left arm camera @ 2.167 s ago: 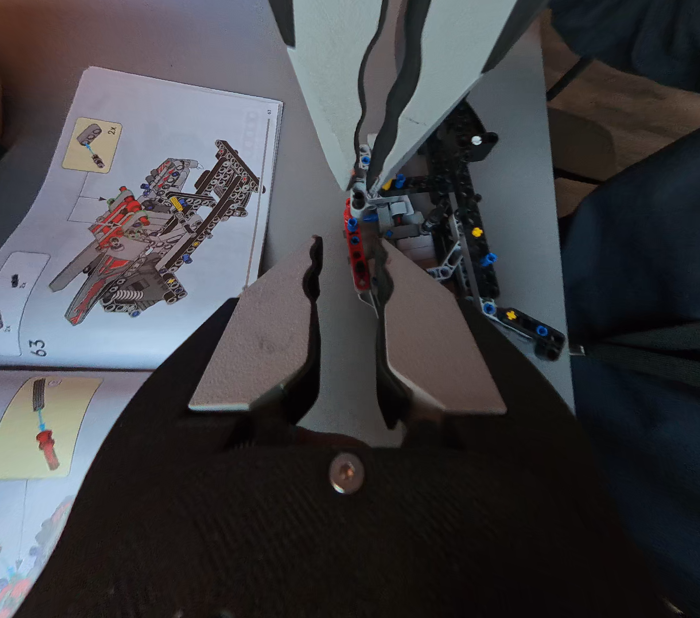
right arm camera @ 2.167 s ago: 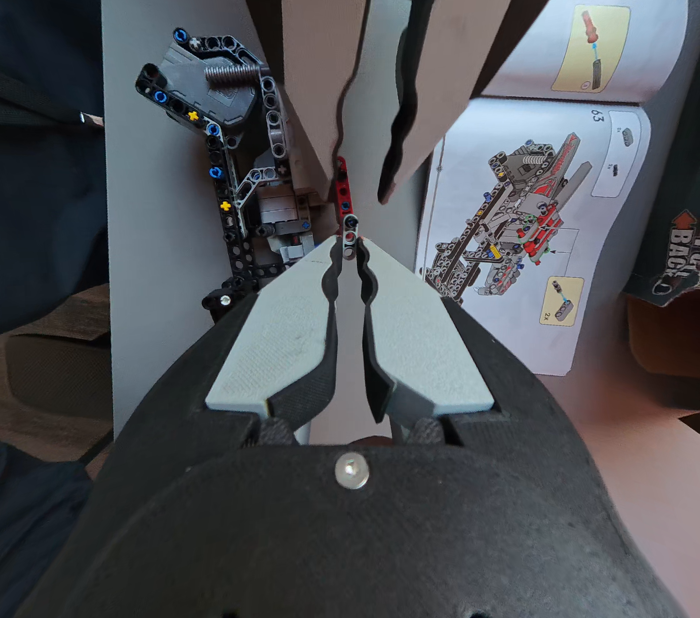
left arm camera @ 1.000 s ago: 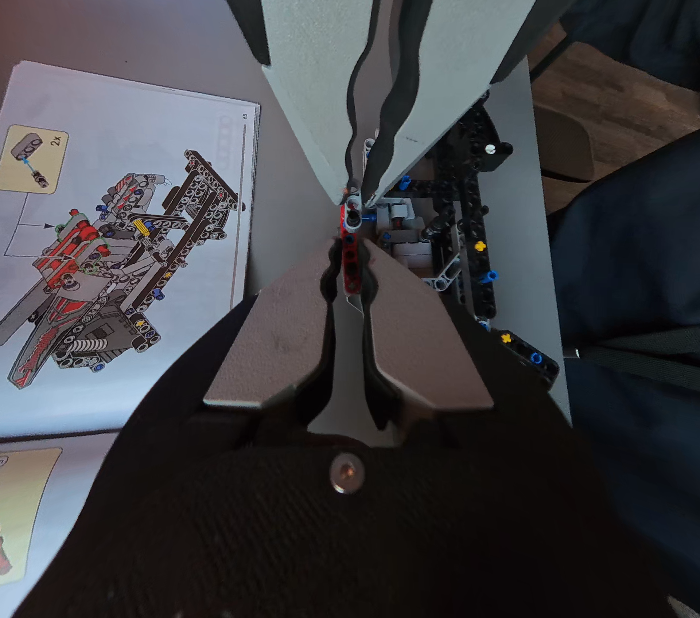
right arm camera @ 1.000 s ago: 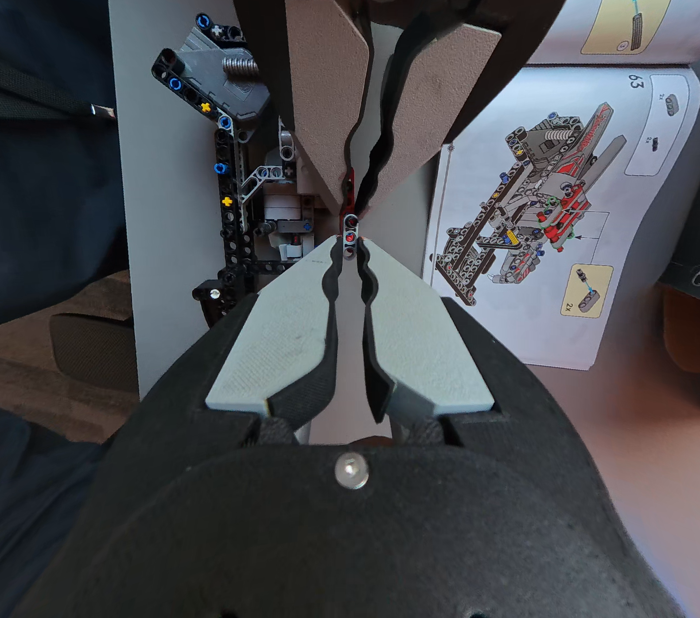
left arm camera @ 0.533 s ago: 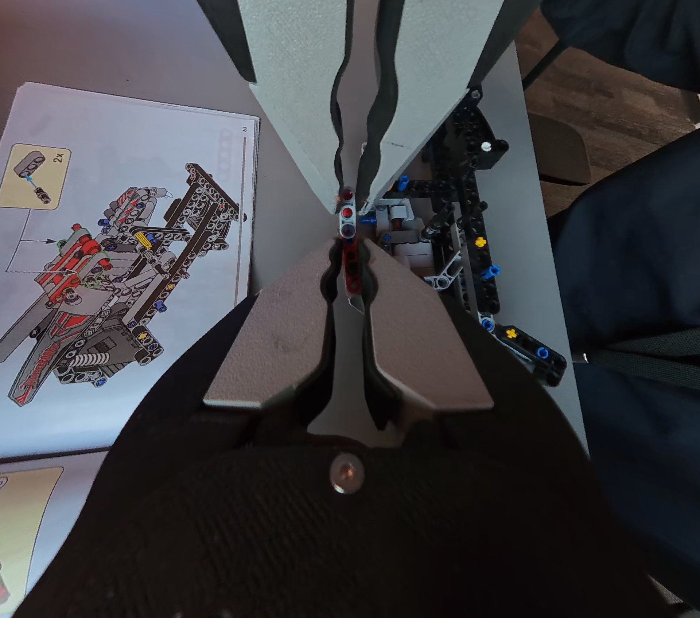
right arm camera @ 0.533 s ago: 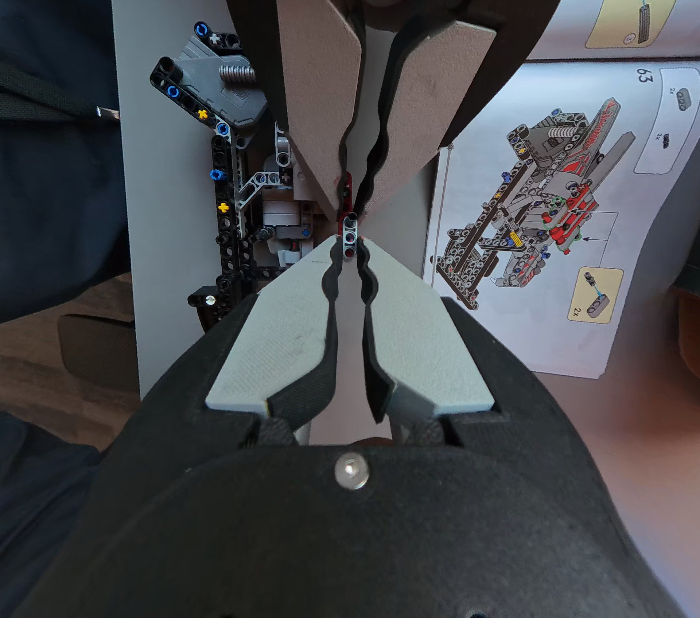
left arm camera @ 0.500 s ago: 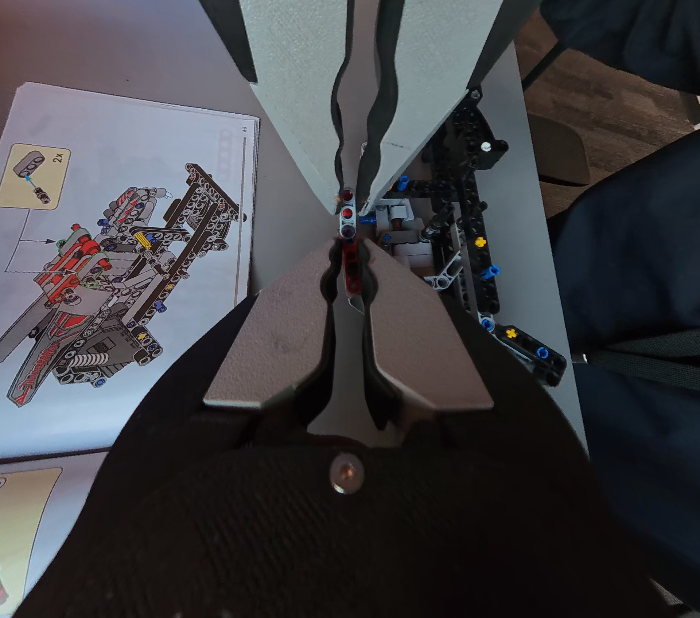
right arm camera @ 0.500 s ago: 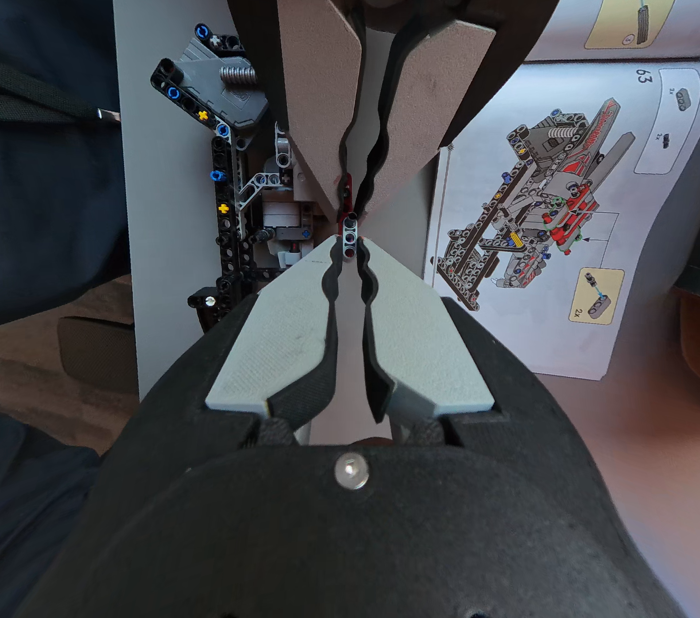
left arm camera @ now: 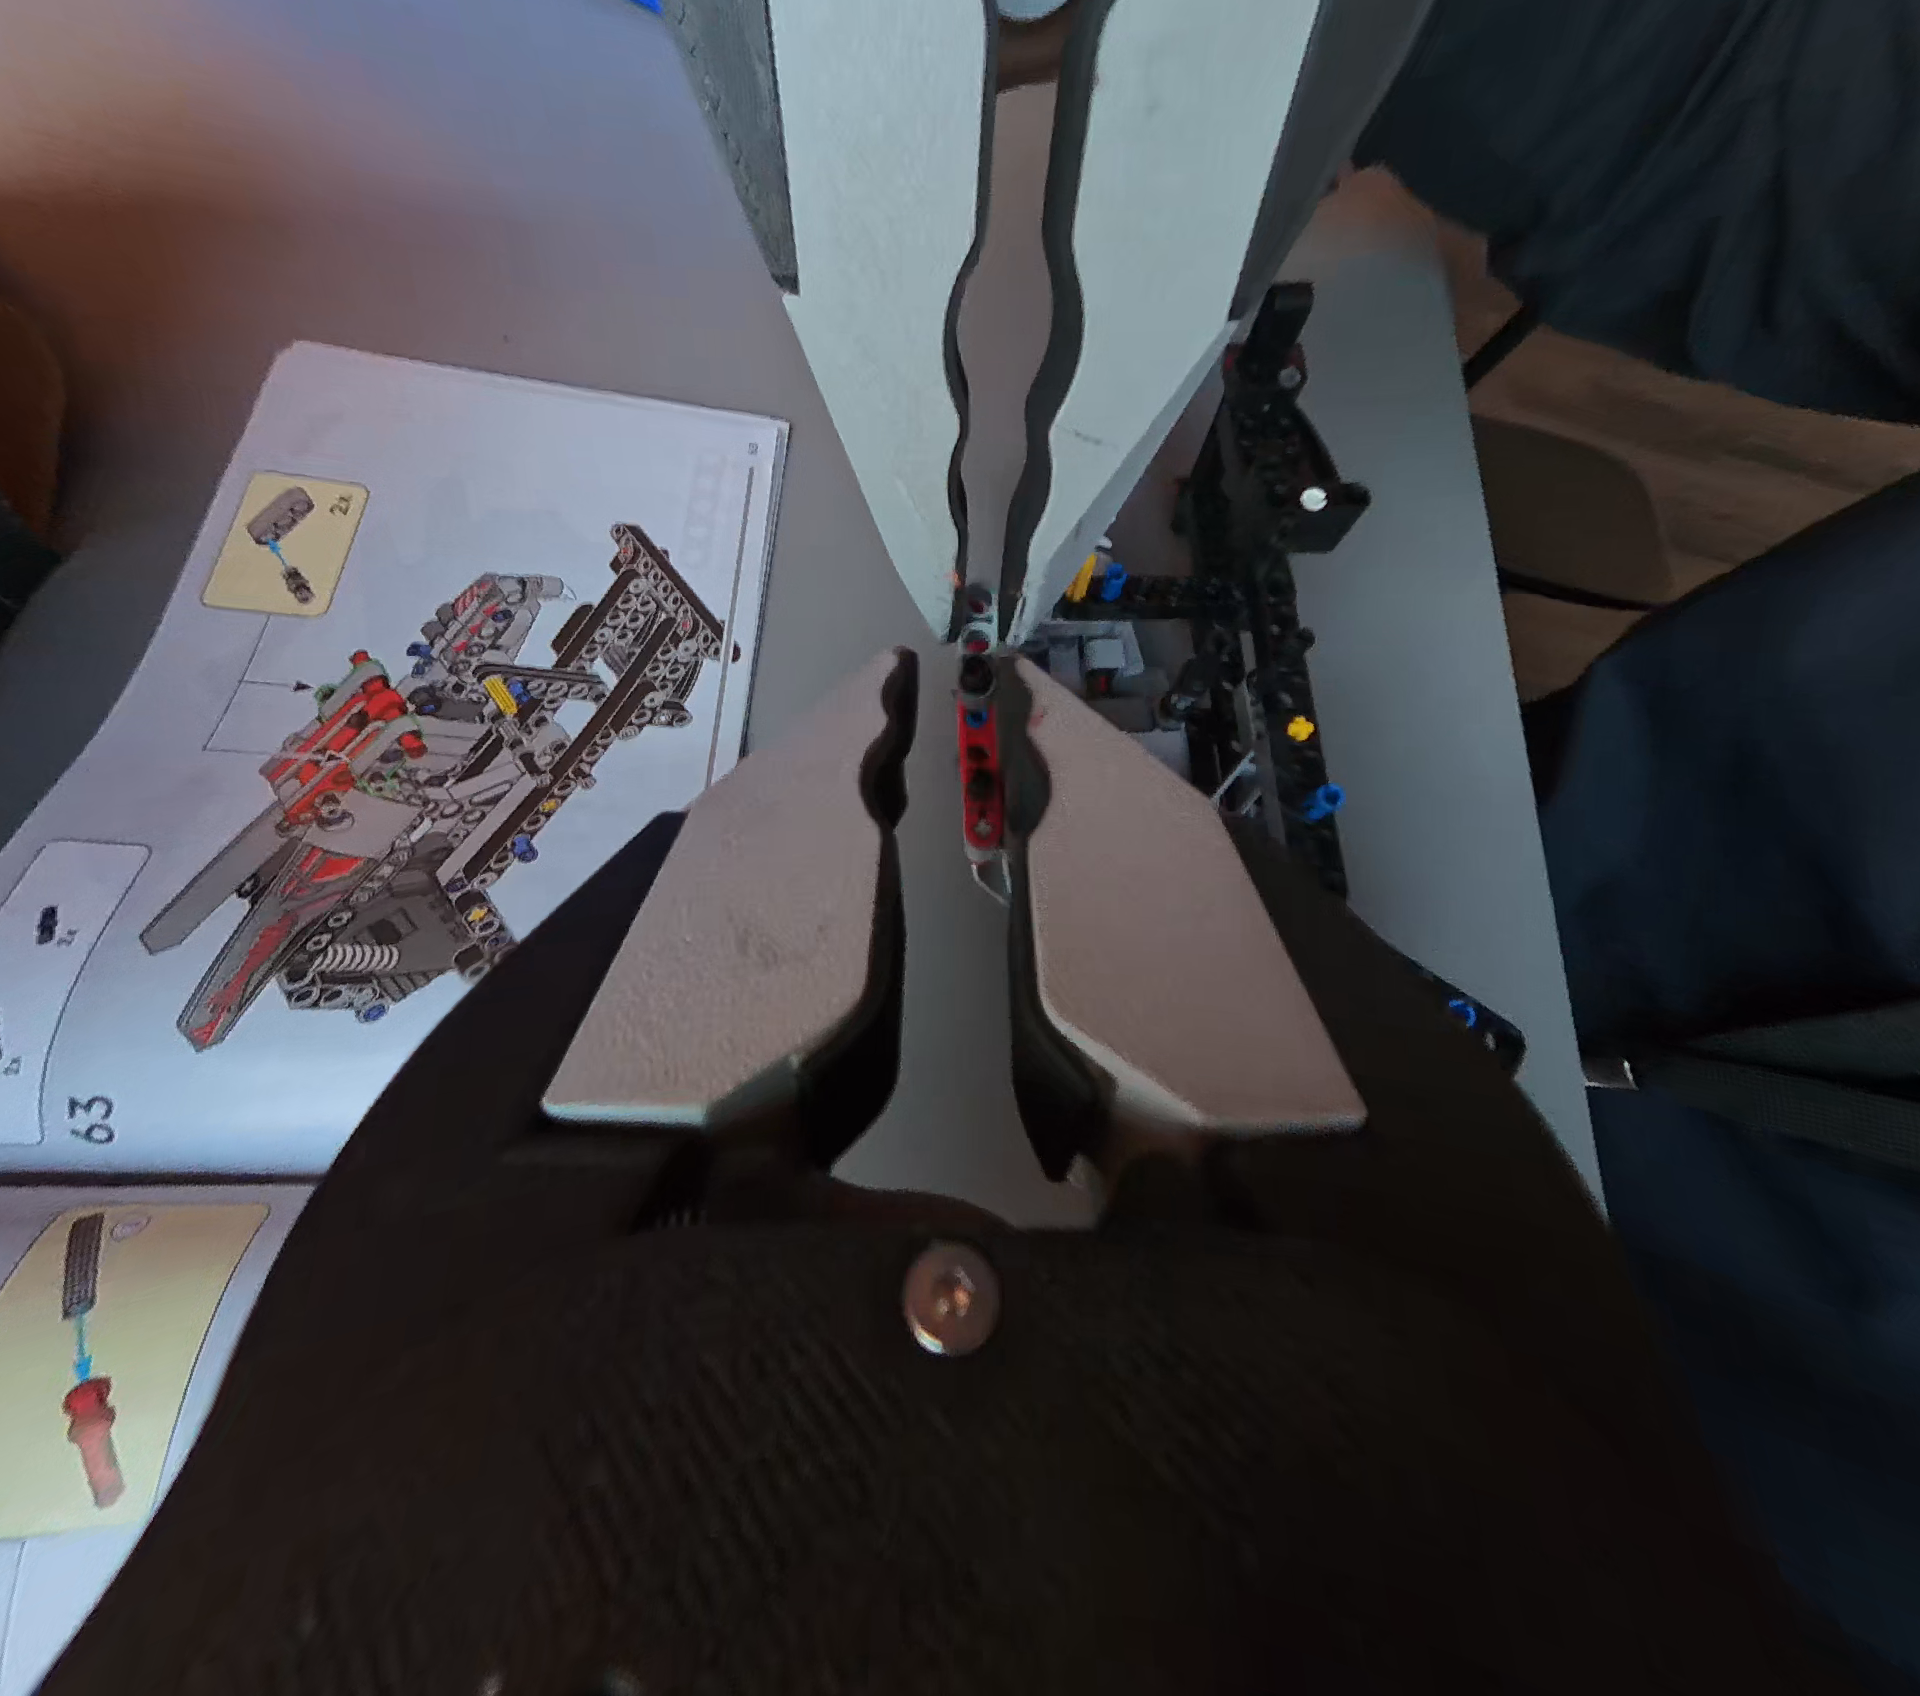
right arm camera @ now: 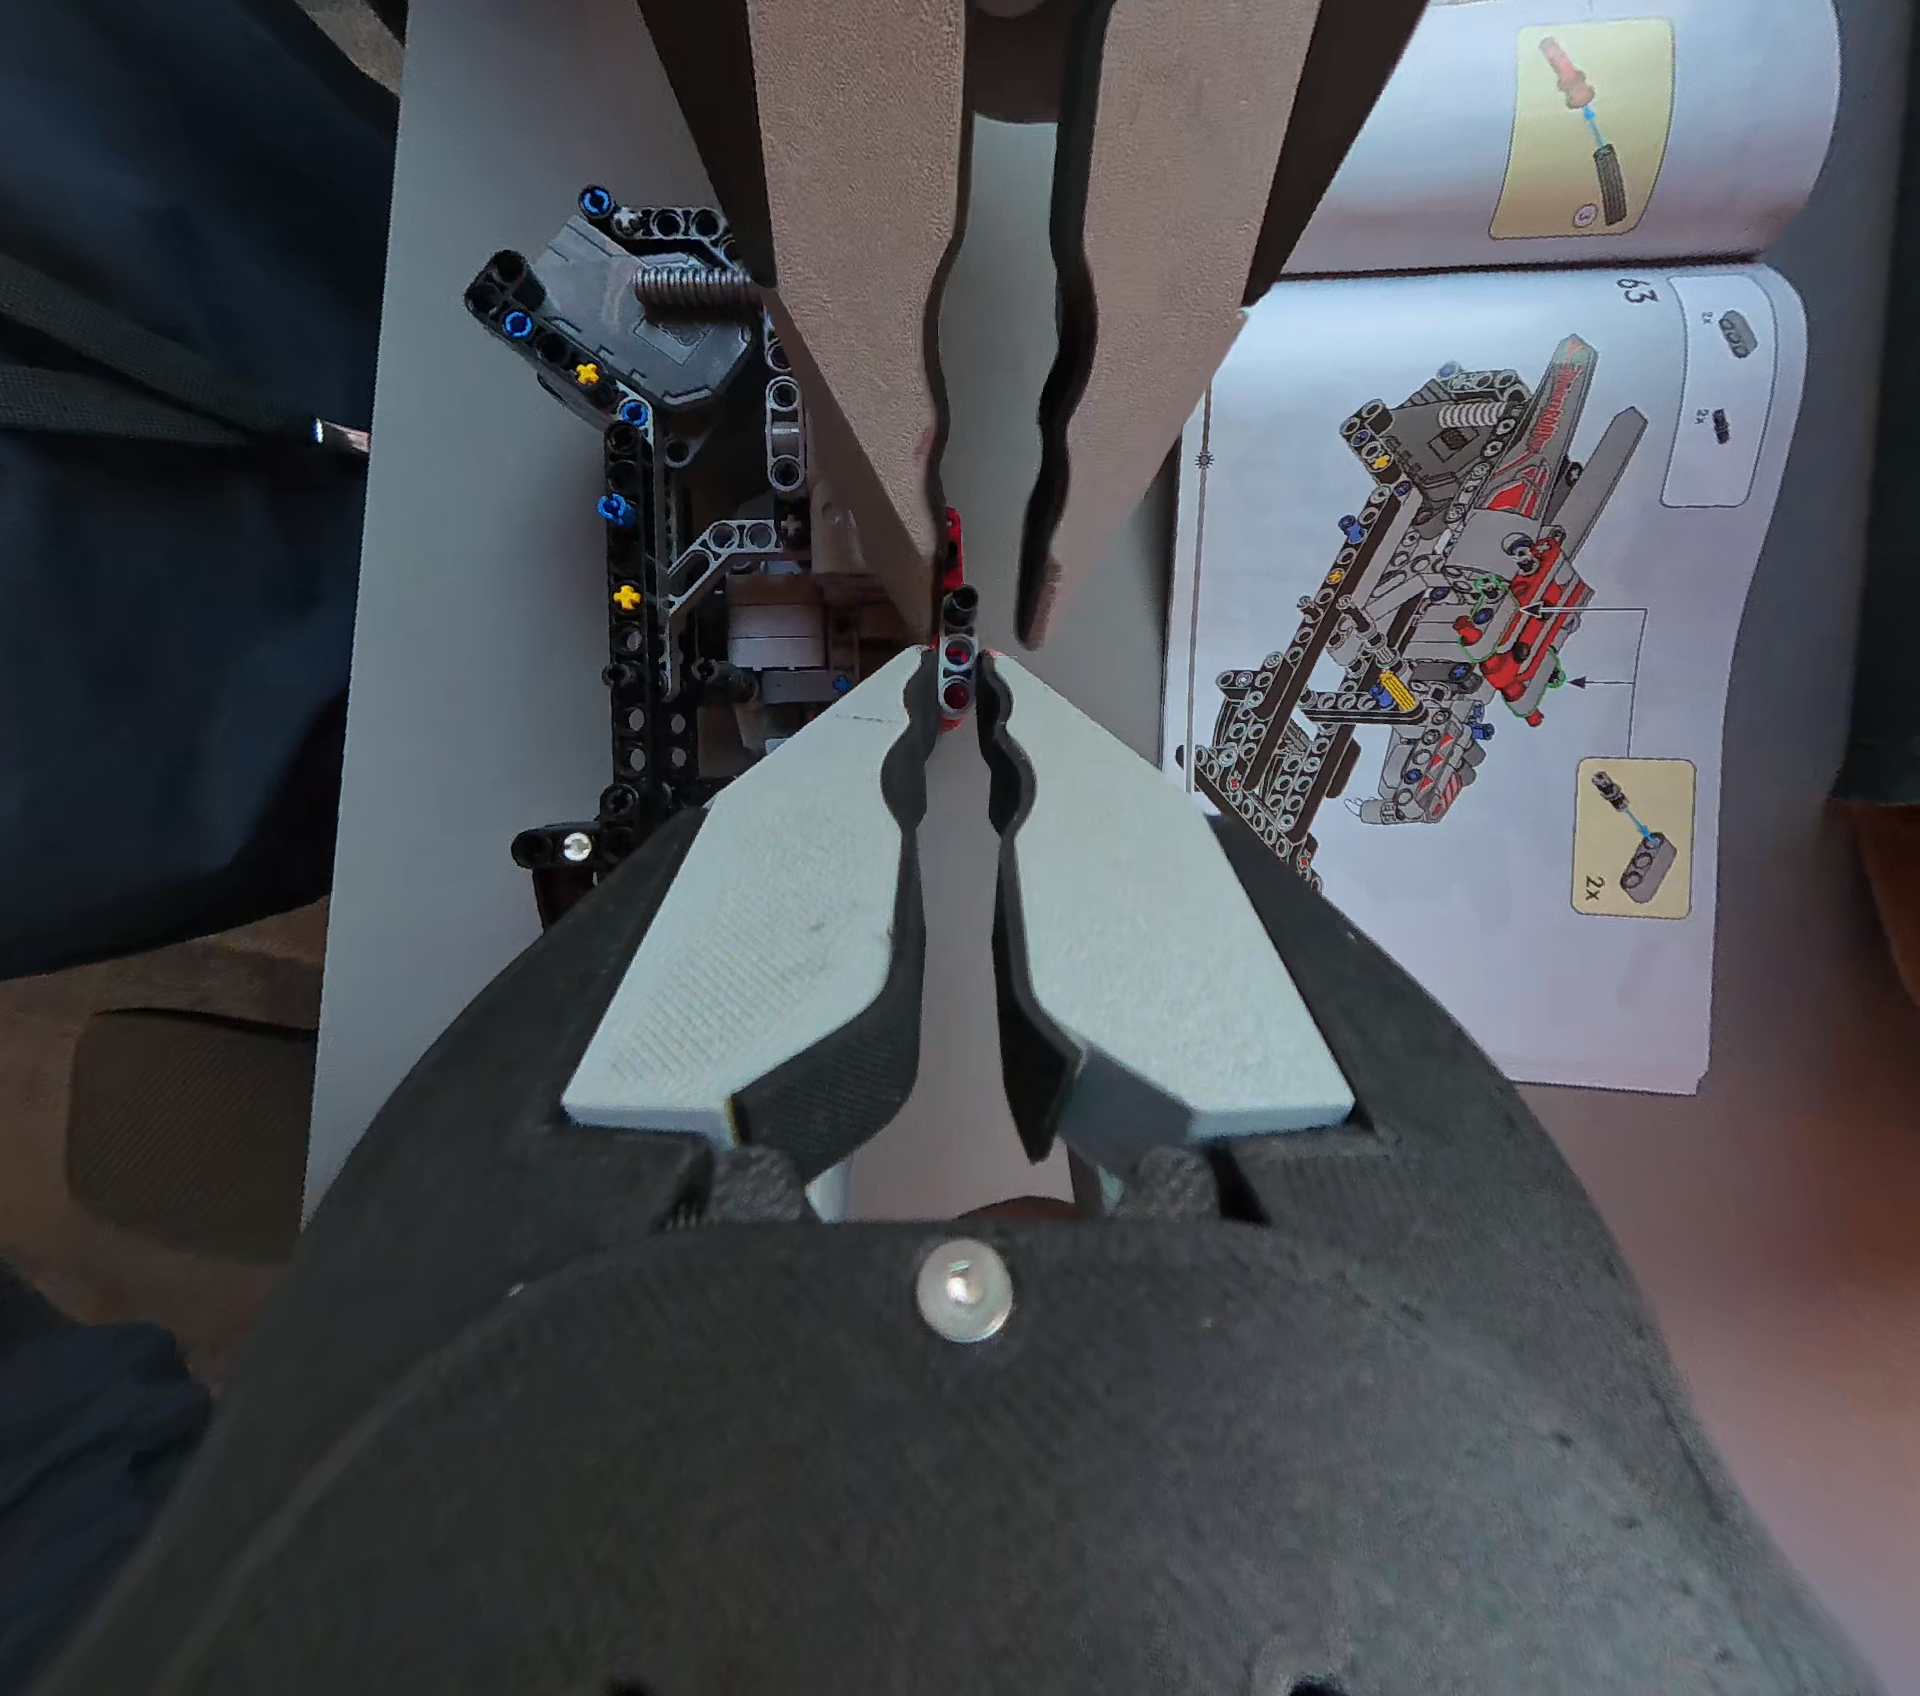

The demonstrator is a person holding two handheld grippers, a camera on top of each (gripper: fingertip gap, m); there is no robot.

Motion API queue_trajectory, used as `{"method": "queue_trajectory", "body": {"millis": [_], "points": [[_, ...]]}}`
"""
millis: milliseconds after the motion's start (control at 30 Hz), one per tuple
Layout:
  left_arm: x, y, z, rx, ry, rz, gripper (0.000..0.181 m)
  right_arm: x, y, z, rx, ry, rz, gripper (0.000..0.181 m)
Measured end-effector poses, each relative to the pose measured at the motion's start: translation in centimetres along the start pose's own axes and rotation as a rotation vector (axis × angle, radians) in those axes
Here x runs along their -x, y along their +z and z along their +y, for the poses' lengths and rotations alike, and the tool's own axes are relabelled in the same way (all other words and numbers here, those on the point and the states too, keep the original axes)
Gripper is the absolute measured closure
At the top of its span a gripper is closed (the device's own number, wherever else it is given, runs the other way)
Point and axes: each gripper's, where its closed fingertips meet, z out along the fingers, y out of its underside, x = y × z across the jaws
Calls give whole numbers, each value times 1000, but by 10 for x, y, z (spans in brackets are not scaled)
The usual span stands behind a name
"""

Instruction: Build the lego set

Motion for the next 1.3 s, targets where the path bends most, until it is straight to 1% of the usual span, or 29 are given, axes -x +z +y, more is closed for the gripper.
{"method": "queue_trajectory", "body": {"millis": [33,67,133,267,467,600,667,733,800,967,1033,1300], "points": [[-2,1,-1,-7,-1,11,176,-1,0,1,-3,1,7,177],[-2,2,-2,-7,-2,11,177,-1,-1,2,-9,4,9,177],[-1,2,-2,-9,9,0,177,-2,-2,2,-38,16,8,177],[-2,0,-8,-26,18,-12,177,0,-11,-1,-150,42,-18,175],[-1,3,-3,-6,18,-16,177,-4,-15,9,-244,76,3,176],[1,2,-4,-9,18,-21,177,-4,-13,8,-266,62,13,168],[1,1,-4,-10,18,-25,177,-3,-10,6,-266,48,6,169],[2,-1,-5,-13,18,-29,177,-2,-4,8,-232,37,4,170],[1,-2,-5,-14,16,-26,177,-3,-1,8,-223,21,15,176],[0,-3,-5,-8,23,-24,177,-3,-7,5,-255,32,9,174],[-1,-3,-6,-12,24,-21,177,-2,-8,3,-261,28,8,178],[-3,-3,-6,-12,11,-14,177,0,-9,1,-271,2,20,178]]}}
